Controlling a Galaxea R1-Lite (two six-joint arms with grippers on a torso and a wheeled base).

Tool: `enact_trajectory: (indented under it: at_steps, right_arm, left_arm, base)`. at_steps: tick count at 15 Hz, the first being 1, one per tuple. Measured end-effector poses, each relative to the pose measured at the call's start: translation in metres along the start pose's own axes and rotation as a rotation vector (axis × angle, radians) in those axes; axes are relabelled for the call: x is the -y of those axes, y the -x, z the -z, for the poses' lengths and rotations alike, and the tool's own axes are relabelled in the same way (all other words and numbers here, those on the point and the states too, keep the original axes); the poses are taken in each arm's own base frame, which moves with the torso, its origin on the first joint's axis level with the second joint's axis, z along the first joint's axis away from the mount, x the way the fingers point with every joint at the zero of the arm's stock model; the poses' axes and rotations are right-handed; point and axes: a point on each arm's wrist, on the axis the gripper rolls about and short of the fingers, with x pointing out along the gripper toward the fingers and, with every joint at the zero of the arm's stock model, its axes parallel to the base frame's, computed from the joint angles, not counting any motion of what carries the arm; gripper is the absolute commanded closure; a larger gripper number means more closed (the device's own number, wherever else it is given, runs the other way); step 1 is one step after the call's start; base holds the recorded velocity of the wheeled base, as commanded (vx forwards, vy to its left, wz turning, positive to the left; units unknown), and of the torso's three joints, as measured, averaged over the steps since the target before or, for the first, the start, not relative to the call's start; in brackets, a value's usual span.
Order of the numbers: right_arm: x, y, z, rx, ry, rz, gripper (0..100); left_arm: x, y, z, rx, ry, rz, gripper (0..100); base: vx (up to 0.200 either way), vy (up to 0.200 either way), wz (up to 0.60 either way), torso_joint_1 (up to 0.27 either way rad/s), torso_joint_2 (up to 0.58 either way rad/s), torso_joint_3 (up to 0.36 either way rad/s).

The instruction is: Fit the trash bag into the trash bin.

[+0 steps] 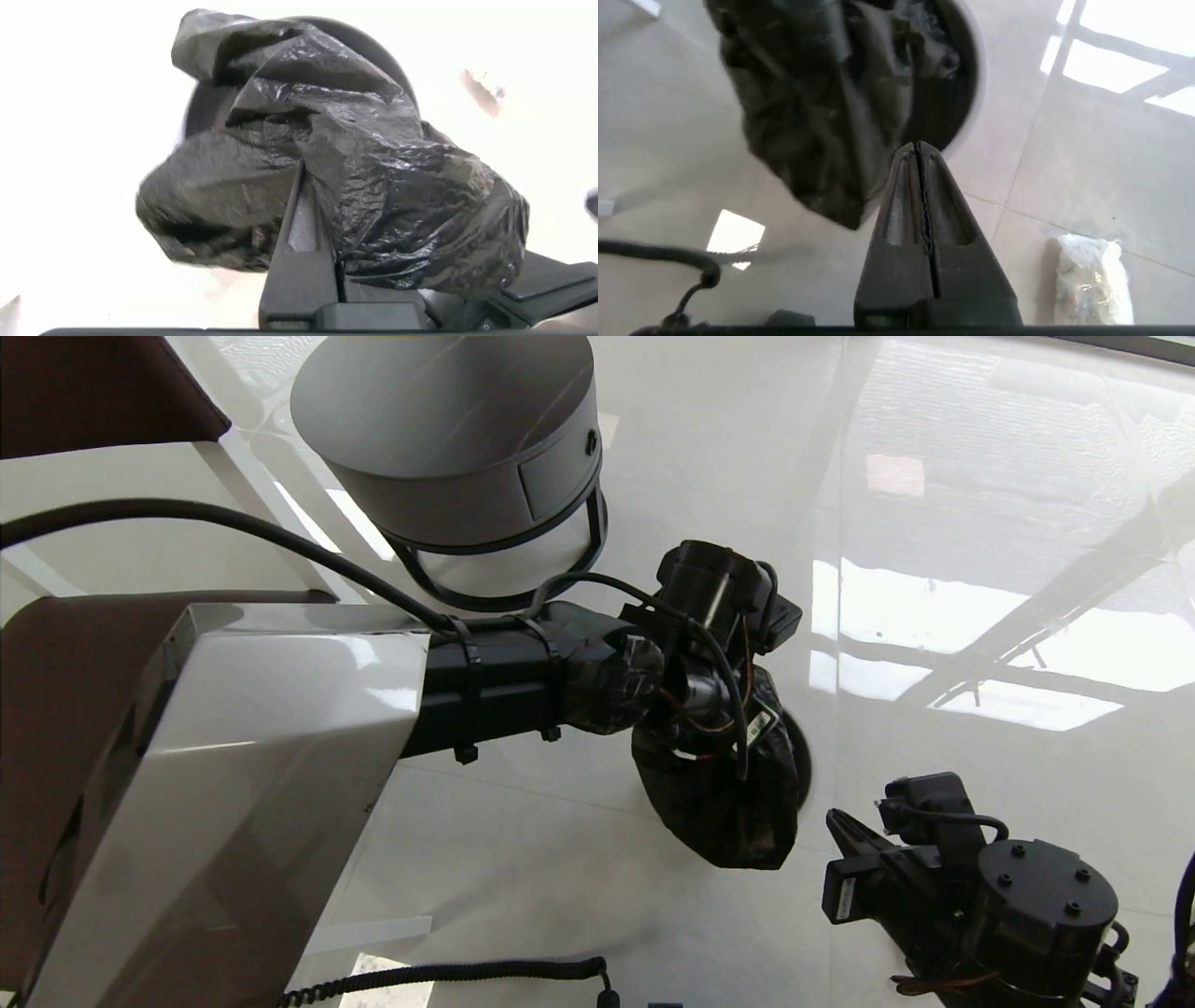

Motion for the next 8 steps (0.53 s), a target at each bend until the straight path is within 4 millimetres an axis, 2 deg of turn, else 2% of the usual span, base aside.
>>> enact_trajectory:
  at_steps: [5, 6, 8]
  right_arm:
    - [-0.001, -0.008, 0.002, 0.0, 0.022, 0.023, 100]
    - [-0.005, -0.008, 0.002, 0.004, 0.023, 0.024, 0]
    - [-0.019, -0.007, 0.004, 0.011, 0.025, 0.013, 0]
  left_arm:
    - [0.001, -0.004, 0.003, -0.011, -0.002, 0.0, 100]
    - [0.002, -0.005, 0.004, -0.016, -0.002, -0.001, 100]
    - [0.003, -0.008, 0.005, -0.022, -0.003, 0.001, 100]
  base:
    - [0.0, 0.0, 0.0, 0.0, 0.0, 0.0]
    - [0.0, 0.0, 0.0, 0.0, 0.0, 0.0]
    - [0.0, 0.0, 0.0, 0.0, 0.0, 0.0]
